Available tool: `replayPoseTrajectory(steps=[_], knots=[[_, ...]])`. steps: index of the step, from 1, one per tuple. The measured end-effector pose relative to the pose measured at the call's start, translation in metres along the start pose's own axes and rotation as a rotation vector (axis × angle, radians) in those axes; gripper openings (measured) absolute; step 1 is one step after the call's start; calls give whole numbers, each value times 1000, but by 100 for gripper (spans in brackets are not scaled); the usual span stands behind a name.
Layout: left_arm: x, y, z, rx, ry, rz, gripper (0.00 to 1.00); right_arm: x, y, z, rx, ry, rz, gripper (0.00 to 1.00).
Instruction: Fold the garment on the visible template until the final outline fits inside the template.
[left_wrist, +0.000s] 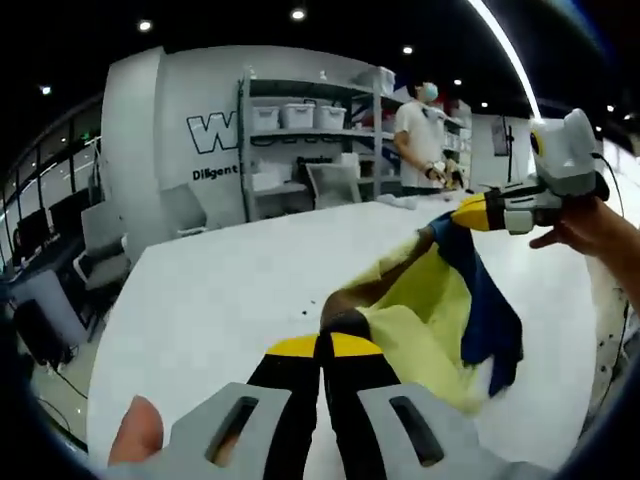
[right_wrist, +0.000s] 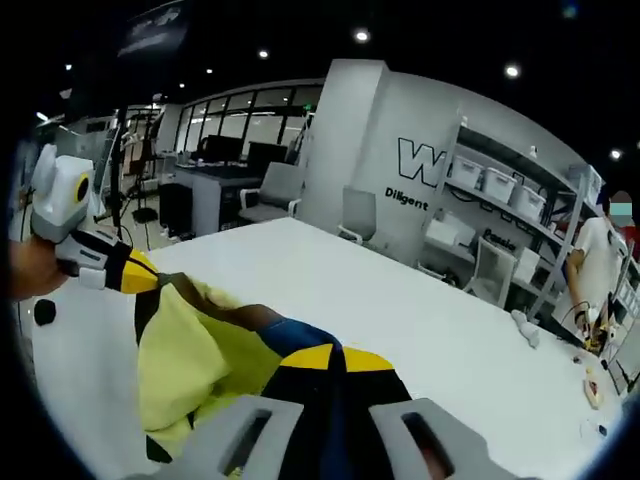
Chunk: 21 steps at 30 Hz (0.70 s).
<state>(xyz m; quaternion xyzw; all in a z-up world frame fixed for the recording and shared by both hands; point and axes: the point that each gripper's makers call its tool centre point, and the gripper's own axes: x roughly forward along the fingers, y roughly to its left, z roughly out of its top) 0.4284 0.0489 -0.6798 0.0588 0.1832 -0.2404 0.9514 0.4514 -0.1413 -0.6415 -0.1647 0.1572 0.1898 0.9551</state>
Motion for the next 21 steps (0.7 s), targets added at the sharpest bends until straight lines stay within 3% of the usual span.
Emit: replayPoseTrajectory(steps=[5,9,17,21], knots=[[-15,-3,16,44,-37,13,0,-16,2,11,-8,-28,-15,0],[-25,-12,15,56,-42,-2,0,-28,4,10,-9,-39,-27,0],[-36,-42,-18,78,-24,-60,0,-52,12,-40,18,27,-31,0],[-39,-61,-47,136,19,-85,0,-61,22,-84,40,110,-9,0]])
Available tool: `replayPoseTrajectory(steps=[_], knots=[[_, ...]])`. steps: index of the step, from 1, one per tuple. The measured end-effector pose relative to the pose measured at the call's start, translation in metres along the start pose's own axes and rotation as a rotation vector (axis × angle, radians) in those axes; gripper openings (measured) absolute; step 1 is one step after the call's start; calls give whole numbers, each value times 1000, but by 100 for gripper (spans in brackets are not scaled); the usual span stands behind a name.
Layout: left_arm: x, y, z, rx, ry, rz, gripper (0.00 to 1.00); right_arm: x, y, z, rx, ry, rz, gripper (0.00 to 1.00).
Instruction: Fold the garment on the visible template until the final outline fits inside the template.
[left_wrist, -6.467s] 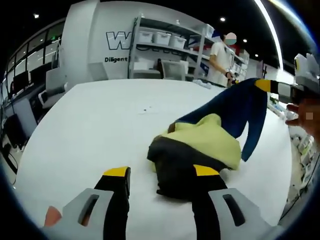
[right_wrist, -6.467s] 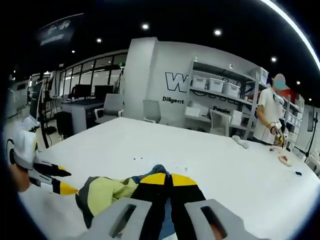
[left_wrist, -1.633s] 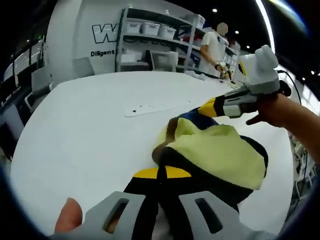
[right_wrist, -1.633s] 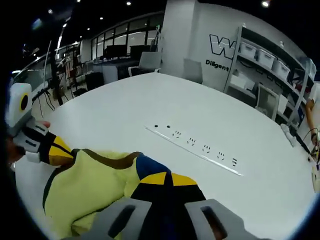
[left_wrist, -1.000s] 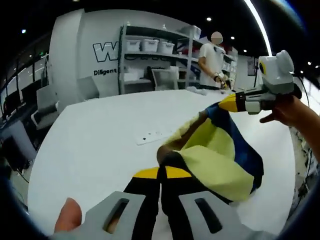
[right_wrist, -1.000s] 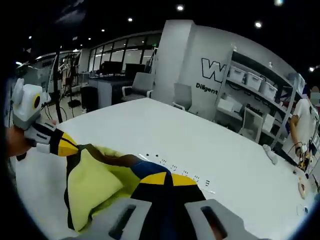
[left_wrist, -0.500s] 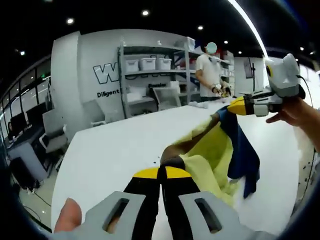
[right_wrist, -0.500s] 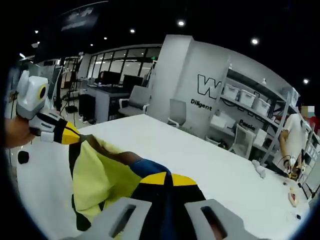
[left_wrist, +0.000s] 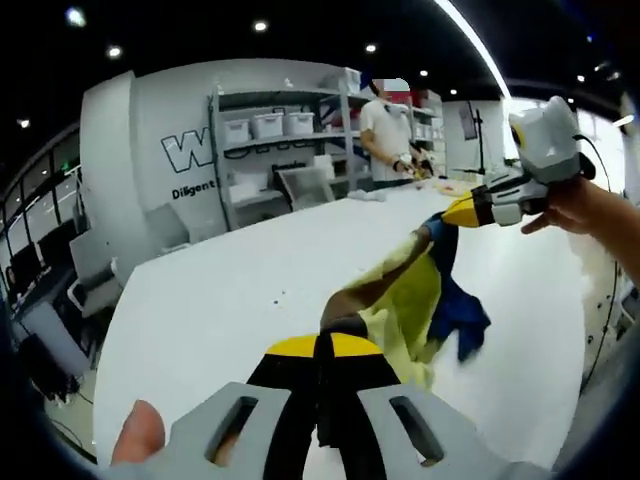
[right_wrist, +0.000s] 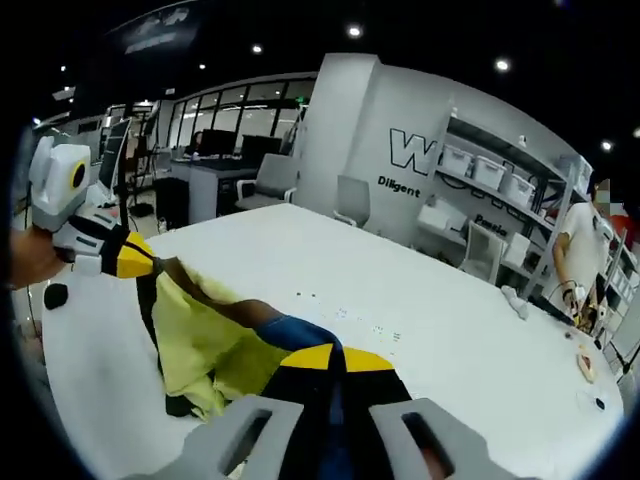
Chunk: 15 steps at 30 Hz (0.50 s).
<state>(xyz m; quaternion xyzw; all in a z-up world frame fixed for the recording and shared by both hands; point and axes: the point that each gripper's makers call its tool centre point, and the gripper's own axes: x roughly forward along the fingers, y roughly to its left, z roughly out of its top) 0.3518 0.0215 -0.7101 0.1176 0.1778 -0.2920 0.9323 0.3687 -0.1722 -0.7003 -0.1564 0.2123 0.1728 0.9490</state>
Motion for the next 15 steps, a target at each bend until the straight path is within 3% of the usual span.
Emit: replayPoseTrajectory(steps=[4,6,15], knots=[[0,-13,-16,12,29,-22,0,-1,10,-33,-6,63,26,0],[-1,-27,-37,45,60,-37,0,-1,16,-59,17,107,41,0],[4,-50,-74,143,104,-61,0,6,30,-107,8,203,73,0]])
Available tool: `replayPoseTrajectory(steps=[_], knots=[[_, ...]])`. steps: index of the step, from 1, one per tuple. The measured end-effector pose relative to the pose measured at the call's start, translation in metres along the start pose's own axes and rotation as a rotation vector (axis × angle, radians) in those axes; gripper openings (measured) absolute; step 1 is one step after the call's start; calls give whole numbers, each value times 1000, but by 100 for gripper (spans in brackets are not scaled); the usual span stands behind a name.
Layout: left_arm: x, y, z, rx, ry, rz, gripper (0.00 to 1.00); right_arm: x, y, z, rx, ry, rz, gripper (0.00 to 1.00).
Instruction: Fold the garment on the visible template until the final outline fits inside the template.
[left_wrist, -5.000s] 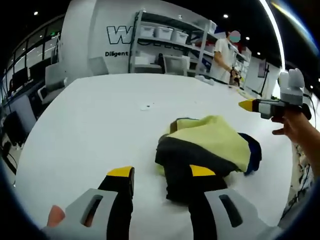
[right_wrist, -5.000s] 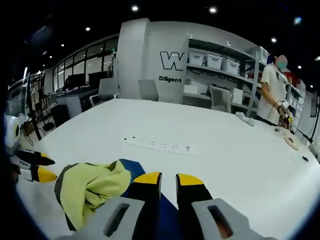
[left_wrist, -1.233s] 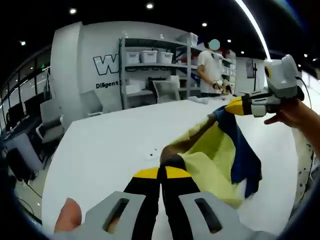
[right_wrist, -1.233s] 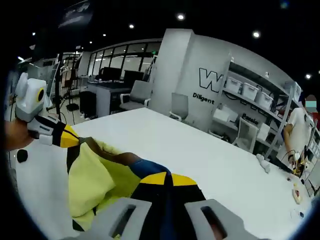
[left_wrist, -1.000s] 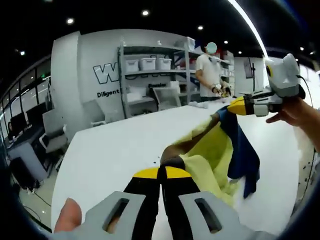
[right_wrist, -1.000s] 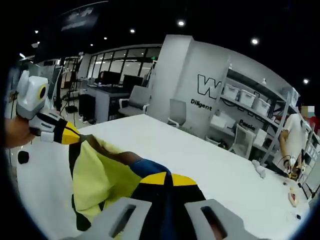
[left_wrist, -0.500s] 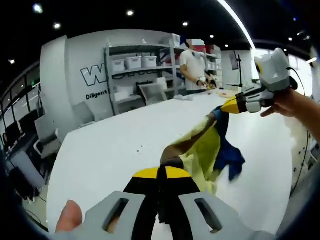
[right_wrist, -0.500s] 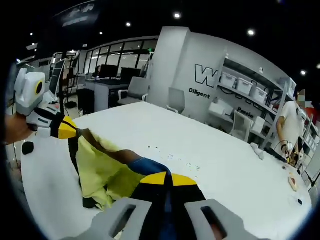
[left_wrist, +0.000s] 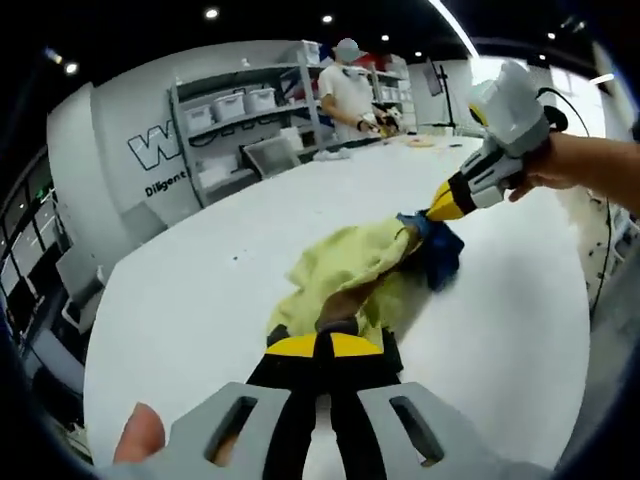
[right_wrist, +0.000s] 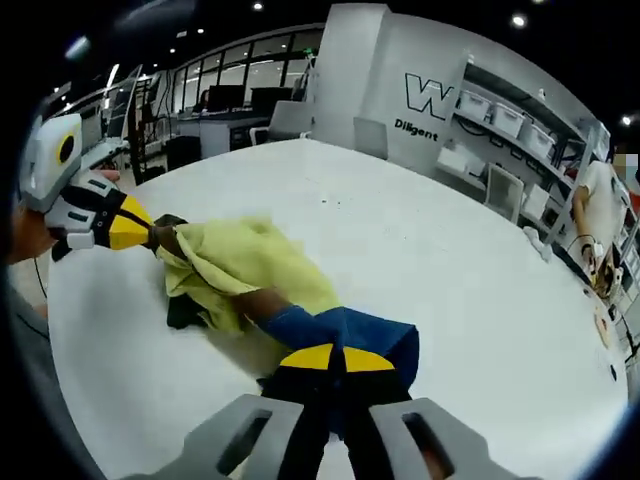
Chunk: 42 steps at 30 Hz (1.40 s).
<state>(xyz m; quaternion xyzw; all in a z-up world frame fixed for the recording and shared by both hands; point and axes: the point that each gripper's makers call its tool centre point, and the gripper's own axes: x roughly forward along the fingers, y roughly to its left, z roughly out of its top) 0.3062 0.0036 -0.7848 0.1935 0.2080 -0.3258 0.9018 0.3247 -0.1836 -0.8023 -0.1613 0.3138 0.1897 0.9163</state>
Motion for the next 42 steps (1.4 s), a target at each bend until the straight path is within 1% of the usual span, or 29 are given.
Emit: replayPoseTrajectory(steps=[2,4,9,11,13,17,19,21,23,26,28,29,31,33,37,38,39,41,42], knots=[[2,-2,-4,9,4,-4,0,2,3,-7,-7,21,7,0],[5,-4,-10,21,15,-12,0,9,6,-20,-6,56,18,0],[6,-8,-17,26,26,-22,0,16,14,-35,-18,99,32,0],[5,-9,-18,22,28,-29,0,18,15,-39,-21,107,35,0],[0,-10,-18,20,26,-32,2,18,15,-40,-20,111,36,0],[-12,-10,-12,18,-1,-51,8,16,15,-39,-25,109,32,0],[-19,-7,-6,19,-20,-47,11,14,14,-38,-27,108,28,0],[-24,-2,2,13,-49,-43,12,14,13,-38,-27,105,26,0],[-28,3,9,10,-64,-38,13,12,14,-38,-27,105,24,0],[-30,11,19,26,-70,-21,12,13,13,-39,-28,105,24,0],[-29,17,25,23,-78,-11,12,12,14,-38,-30,105,25,0],[-25,22,30,14,-87,-5,12,11,15,-38,-34,103,23,0],[-19,27,29,10,-65,10,12,11,15,-38,-32,103,23,0],[-12,27,23,3,-30,12,12,11,15,-38,-26,101,22,0],[-2,20,8,-12,30,6,10,9,14,-37,-26,96,20,0],[1,18,0,-8,64,11,10,9,14,-37,-24,95,19,0],[4,17,-6,-4,80,17,11,9,14,-36,-23,94,19,0],[7,16,-14,-7,104,23,11,9,14,-36,-25,92,19,0],[8,16,-15,-11,106,23,12,9,14,-35,-25,91,19,0]])
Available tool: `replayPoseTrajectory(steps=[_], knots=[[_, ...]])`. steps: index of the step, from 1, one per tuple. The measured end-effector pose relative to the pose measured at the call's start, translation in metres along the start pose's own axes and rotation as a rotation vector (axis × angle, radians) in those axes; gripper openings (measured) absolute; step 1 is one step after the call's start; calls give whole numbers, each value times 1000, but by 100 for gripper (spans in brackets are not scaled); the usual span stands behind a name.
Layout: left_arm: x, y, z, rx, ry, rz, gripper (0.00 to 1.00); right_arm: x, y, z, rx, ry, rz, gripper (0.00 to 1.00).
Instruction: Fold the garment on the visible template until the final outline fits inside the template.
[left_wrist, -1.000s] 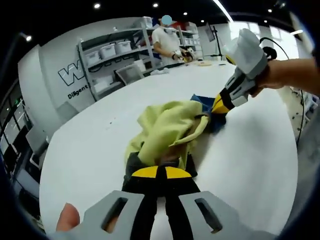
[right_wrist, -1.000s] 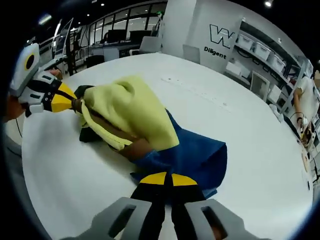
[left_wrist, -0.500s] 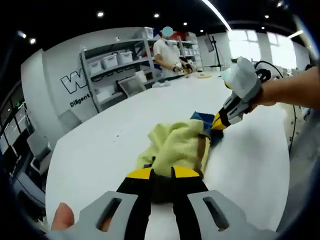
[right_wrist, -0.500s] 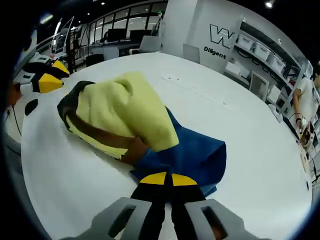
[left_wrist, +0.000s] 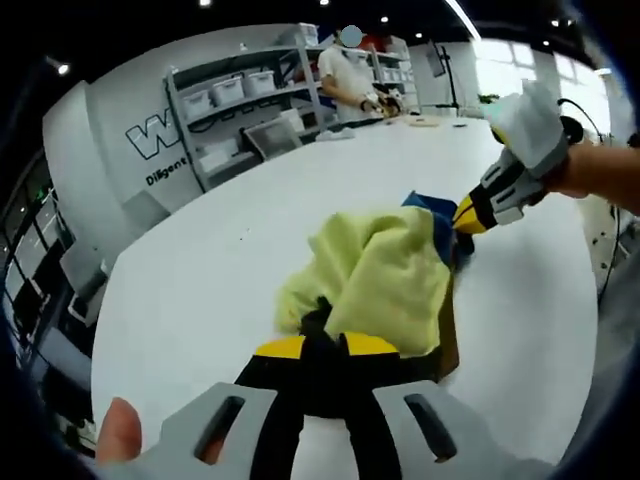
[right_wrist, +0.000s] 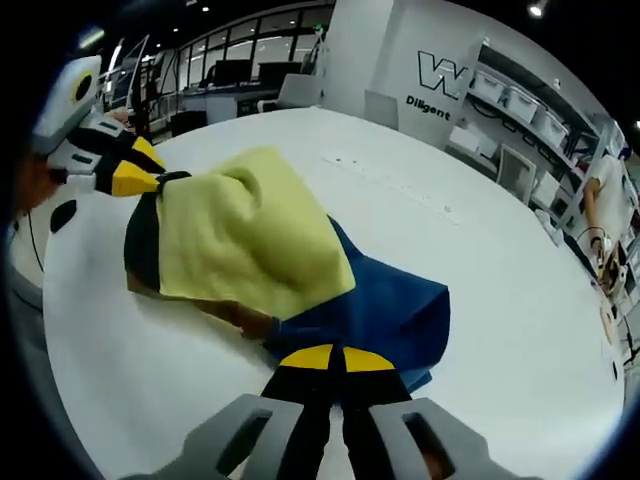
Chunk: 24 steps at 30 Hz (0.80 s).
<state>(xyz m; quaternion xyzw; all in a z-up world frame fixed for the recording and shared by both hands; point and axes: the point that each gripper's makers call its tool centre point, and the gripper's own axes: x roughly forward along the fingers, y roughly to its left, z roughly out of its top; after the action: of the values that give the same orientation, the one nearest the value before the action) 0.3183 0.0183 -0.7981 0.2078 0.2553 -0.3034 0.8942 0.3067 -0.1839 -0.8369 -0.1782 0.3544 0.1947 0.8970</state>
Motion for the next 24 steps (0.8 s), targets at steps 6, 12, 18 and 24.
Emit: replayPoseTrajectory(steps=[6,12,18,24], knots=[[3,7,-11,-47,25,23,3,-2,0,1,-1,-6,0,0],[0,9,-11,-72,23,18,0,-2,-1,2,2,-9,-1,0],[-9,12,-1,-93,-18,25,0,-9,-4,5,16,-27,-4,0],[-13,18,-1,-111,-25,34,0,-13,-6,7,27,-35,-10,0]])
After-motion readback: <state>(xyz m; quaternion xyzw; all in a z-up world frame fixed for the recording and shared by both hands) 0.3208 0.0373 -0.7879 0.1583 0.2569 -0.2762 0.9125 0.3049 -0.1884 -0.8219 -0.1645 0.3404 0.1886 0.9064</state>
